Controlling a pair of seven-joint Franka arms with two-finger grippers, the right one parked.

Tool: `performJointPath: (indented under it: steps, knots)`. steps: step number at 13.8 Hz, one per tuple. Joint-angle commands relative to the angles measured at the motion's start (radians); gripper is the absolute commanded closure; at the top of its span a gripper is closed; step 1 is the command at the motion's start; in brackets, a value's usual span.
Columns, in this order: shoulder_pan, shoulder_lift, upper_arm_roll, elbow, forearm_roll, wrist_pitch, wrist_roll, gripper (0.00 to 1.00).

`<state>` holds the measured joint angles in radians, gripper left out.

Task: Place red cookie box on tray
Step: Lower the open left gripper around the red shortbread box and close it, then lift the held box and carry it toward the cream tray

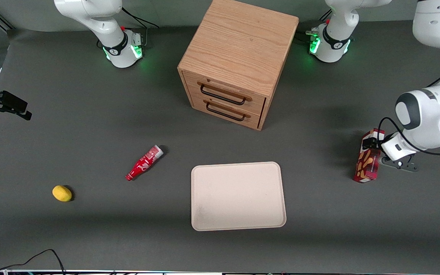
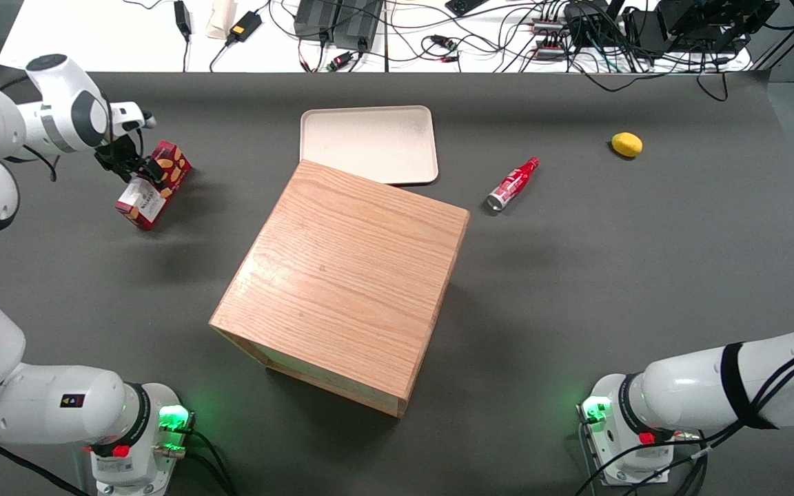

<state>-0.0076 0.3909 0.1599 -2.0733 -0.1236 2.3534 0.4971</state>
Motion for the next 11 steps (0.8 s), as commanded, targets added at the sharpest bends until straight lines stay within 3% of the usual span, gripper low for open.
performJointPath:
  steps: [1,2,9,11]
  knots:
    - [-0.009,0.005,0.007,-0.014,-0.053,0.038,0.032,0.86]
    - [-0.008,0.006,0.007,-0.013,-0.054,0.04,0.035,1.0]
    - [-0.006,0.0,0.007,-0.001,-0.07,0.02,0.086,1.0]
    - [-0.006,-0.024,0.009,0.047,-0.07,-0.064,0.092,1.0]
